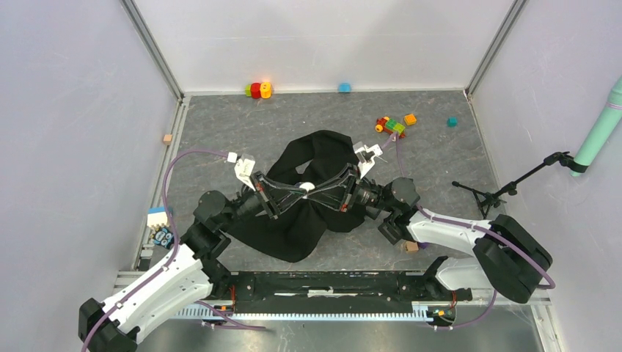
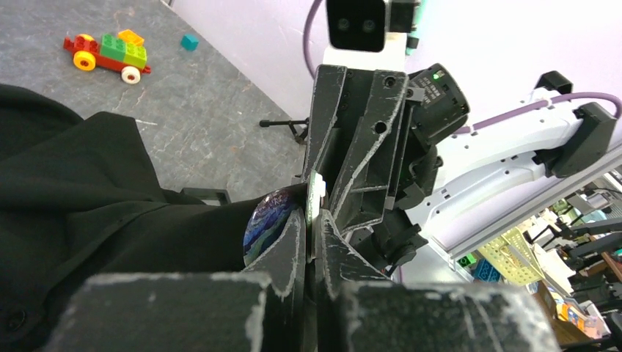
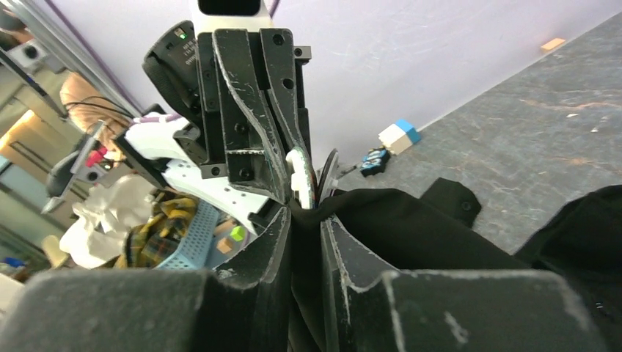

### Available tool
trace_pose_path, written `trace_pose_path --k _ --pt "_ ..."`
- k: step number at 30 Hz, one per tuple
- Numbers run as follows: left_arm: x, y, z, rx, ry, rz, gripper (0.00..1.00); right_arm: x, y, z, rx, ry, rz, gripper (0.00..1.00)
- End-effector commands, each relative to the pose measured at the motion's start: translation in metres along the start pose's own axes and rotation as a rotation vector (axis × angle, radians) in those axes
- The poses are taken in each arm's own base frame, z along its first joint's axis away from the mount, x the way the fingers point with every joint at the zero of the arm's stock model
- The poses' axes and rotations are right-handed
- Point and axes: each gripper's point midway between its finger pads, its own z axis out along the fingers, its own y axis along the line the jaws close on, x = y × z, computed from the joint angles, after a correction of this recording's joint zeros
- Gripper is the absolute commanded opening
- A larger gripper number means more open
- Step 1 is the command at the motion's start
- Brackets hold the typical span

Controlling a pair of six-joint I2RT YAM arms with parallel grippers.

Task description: Remove the brooch from the garment

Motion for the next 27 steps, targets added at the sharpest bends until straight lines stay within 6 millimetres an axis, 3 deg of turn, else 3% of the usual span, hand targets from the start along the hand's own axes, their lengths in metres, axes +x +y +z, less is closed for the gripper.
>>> trace_pose_path --k 1,5,13,21,27 --pt "-0.003 0.001 -0.004 0.002 -0.045 -0.014 0.02 -0.024 0.052 0.000 -0.215 -0.085 0.015 0.21" --pt "0.001 0.000 -0.004 0.016 -0.031 0.003 0.02 -0.030 0.059 0.001 -0.248 -0.104 0.049 0.20" --pt "0.005 0.001 -0.002 0.028 -0.017 0.021 0.02 -0.030 0.052 0.006 -0.210 -0.096 0.061 0.30" --pt "0.004 -0.006 -0.002 0.080 -0.016 0.076 0.02 -0.028 0.051 0.010 -0.227 -0.082 0.109 0.13" --pt "0.018 -0.014 -0.007 0.167 0.028 0.157 0.02 -0.026 0.052 0.011 -0.241 -0.063 0.148 0.11"
